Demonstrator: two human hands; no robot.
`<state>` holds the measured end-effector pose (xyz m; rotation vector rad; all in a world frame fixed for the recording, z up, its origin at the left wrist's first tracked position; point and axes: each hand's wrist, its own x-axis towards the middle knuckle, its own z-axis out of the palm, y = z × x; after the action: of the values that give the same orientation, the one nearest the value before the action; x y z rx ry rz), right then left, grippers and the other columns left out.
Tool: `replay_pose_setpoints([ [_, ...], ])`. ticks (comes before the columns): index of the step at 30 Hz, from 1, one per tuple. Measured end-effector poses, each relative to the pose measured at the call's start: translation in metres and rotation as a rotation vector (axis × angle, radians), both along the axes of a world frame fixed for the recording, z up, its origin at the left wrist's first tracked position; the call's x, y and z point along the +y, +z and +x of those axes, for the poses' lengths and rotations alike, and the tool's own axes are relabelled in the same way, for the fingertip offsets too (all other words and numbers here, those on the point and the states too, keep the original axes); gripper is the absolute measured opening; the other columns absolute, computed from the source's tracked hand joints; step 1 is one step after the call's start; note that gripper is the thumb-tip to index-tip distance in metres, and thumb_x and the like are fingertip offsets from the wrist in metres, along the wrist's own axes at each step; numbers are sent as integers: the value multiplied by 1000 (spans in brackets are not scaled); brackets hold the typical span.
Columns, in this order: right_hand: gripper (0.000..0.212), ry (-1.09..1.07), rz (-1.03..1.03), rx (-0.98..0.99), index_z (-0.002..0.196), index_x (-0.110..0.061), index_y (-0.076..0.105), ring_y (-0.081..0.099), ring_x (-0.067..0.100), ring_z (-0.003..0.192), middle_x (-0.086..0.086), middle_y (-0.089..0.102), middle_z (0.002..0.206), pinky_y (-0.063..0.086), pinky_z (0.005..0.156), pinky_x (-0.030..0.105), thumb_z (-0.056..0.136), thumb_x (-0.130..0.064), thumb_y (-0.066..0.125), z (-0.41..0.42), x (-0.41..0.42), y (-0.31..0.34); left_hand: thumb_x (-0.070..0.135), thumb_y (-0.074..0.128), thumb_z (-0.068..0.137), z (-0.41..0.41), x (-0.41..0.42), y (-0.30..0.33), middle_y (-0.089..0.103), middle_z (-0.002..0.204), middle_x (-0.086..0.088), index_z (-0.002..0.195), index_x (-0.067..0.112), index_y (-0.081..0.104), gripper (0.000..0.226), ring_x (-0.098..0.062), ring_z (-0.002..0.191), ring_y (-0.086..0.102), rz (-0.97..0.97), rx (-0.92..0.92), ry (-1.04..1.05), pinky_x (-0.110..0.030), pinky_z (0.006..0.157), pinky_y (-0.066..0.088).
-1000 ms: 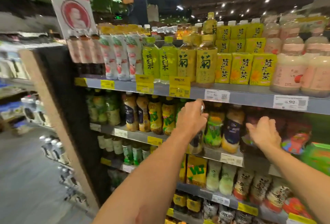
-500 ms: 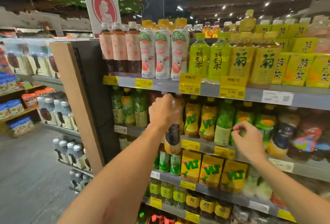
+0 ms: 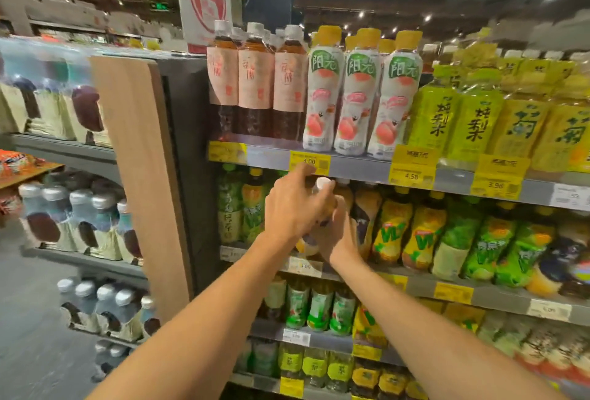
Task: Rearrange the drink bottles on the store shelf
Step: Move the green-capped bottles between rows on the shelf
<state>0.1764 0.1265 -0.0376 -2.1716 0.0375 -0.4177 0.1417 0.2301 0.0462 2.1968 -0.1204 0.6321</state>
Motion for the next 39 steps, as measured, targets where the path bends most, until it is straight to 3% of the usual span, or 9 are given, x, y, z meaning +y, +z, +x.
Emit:
replay_pose_setpoints([
  [4, 70, -79, 43, 18, 137, -18, 45, 58, 32, 118, 12, 62, 129, 49, 98, 46, 79, -32, 82, 5, 18, 8, 24, 50, 96, 18, 49, -15, 73, 122, -11, 126, 16, 66, 34, -34, 114, 67, -112, 160, 238, -43, 96, 51],
  [9, 81, -123, 22, 57, 140, -20, 40, 58, 37, 118, 12, 61, 128, 48, 91, 42, 74, -33, 86, 20, 36, 0, 19, 54, 95, 35, 89, -43, 62, 126, -17, 122, 6, 54, 30, -39, 115, 63, 72, 562, 242, -45, 96, 53],
  [14, 95, -146, -94, 90, 158, -11, 16, 60, 40, 119, 21, 58, 135, 50, 92, 44, 88, -28, 77, 33, 42, 7, 7, 54, 94, 60, 79, -46, 57, 141, -16, 143, 10, 46, 50, -40, 128, 58, 216, 362, 61, -50, 102, 51],
  [19, 51, -110, -458, 146, 142, -7, 39, 59, 41, 122, 22, 60, 131, 50, 94, 48, 97, -16, 62, 40, 41, 29, 12, 56, 97, 85, 45, -37, 54, 136, -14, 130, 7, 50, 34, -40, 124, 59, 195, 268, 18, -53, 100, 51],
  [24, 39, -78, -450, 285, 132, -9, 48, 57, 39, 122, 18, 56, 135, 50, 93, 44, 99, -25, 60, 49, 30, 41, 18, 54, 99, 107, 36, -29, 57, 137, -23, 131, 0, 51, 36, -45, 126, 57, 152, 426, 1, -50, 103, 49],
  [27, 40, -54, -383, 314, 126, -9, 49, 67, 39, 105, 18, 58, 125, 59, 86, 50, 97, -34, 61, 50, 24, 41, 23, 61, 98, 109, 36, -31, 58, 134, -22, 128, 1, 54, 38, -44, 123, 59, 131, 391, 47, -51, 99, 51],
  [30, 36, -19, -286, 361, 124, -8, 43, 72, 32, 69, 17, 59, 109, 64, 60, 46, 98, -26, 59, 45, 18, 43, 30, 62, 100, 101, 35, -34, 57, 134, -21, 127, 2, 53, 40, -46, 124, 57, 141, 318, 109, -53, 98, 49],
  [33, 53, 56, -223, 421, 143, -11, 33, 71, 29, 82, 18, 55, 121, 62, 51, 37, 98, -16, 59, 38, 13, 48, 36, 57, 101, 92, 33, -34, 60, 134, -21, 129, 6, 51, 41, -46, 125, 58, 200, 286, 126, -52, 98, 48],
  [39, 83, 192, -174, 415, 161, -30, 9, 70, 33, 101, 15, 42, 153, 62, 78, 53, 97, -3, 55, 21, -3, 56, 41, 60, 99, 78, 31, -36, 63, 132, -22, 129, 12, 49, 44, -46, 124, 59, 181, 305, 123, -53, 99, 48],
])
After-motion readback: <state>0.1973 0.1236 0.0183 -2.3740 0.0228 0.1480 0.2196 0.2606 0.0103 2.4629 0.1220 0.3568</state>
